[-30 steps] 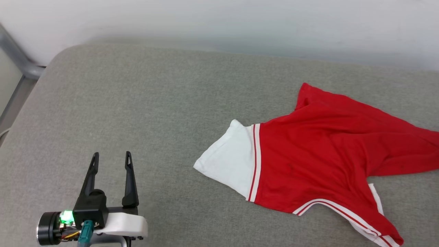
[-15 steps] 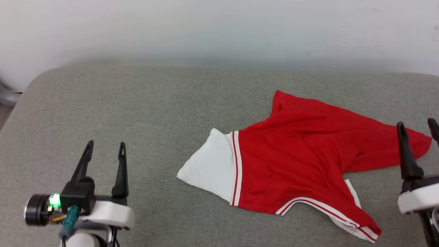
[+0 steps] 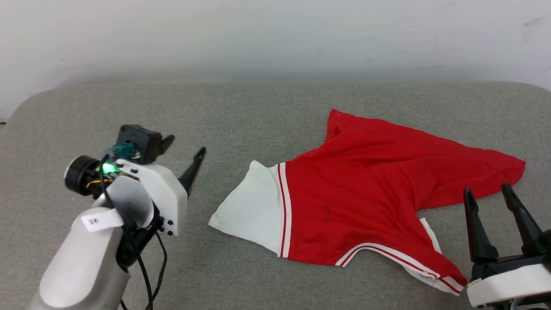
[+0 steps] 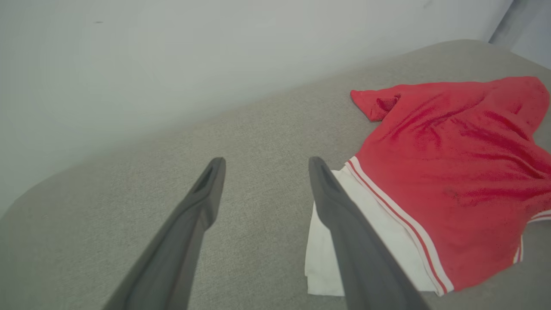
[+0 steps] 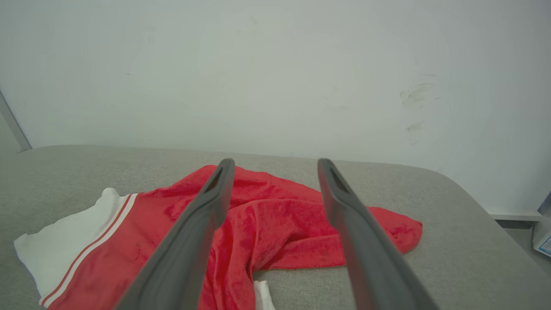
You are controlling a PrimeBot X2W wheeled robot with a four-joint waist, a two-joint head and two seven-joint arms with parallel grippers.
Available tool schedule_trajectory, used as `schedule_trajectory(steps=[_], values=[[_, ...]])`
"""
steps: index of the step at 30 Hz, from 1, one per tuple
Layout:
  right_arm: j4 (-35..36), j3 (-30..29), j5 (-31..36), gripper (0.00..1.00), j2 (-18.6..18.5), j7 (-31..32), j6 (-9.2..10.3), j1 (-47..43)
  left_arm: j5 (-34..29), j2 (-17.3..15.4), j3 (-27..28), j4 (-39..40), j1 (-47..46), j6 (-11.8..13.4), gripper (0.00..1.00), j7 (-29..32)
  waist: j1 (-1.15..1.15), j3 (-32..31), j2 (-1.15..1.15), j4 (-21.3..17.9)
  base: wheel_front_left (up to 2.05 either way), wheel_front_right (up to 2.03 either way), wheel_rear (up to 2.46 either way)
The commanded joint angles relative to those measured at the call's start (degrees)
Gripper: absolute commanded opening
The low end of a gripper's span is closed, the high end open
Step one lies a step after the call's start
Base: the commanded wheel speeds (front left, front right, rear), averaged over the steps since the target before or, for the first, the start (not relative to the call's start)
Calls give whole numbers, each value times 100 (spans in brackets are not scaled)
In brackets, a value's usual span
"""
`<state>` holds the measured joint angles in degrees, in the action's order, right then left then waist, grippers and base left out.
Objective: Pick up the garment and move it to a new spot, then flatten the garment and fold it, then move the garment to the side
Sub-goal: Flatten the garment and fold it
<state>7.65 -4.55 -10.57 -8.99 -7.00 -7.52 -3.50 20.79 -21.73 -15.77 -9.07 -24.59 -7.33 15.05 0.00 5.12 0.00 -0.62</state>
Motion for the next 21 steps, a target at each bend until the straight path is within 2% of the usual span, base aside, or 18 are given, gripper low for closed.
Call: schedule_trajectory(steps=[1,5,10,11,13,14,21], values=[[11,23,6,100,27,-7,7,-22,317,-203,-319,21,-223,-6,100,397,0,54,0,-66,0,0,0],[-40,55,19,100,10,-26,7,49,1105,-654,-1160,0,-597,-8,100,1422,0,150,0,-152,0,0,0],[-137,104,-3,100,-39,-93,7,201,1710,-1024,-1941,-176,-988,-9,100,2180,0,310,0,-262,0,0,0],[-137,104,-3,100,-39,-93,7,201,1710,-1024,-1941,-176,-988,-9,100,2180,0,310,0,-262,0,0,0],[-200,119,-26,100,-59,-161,7,294,1933,-1136,-2403,-356,-1160,-10,100,2444,0,415,0,-333,0,0,0],[-277,155,-37,100,-74,-218,7,379,2068,-1223,-2804,-584,-1317,-9,100,2578,0,522,0,-407,0,0,0],[-414,222,-38,100,-72,-329,7,562,2275,-1294,-3323,-1243,-1533,-9,100,2400,0,730,0,-578,0,0,0]])
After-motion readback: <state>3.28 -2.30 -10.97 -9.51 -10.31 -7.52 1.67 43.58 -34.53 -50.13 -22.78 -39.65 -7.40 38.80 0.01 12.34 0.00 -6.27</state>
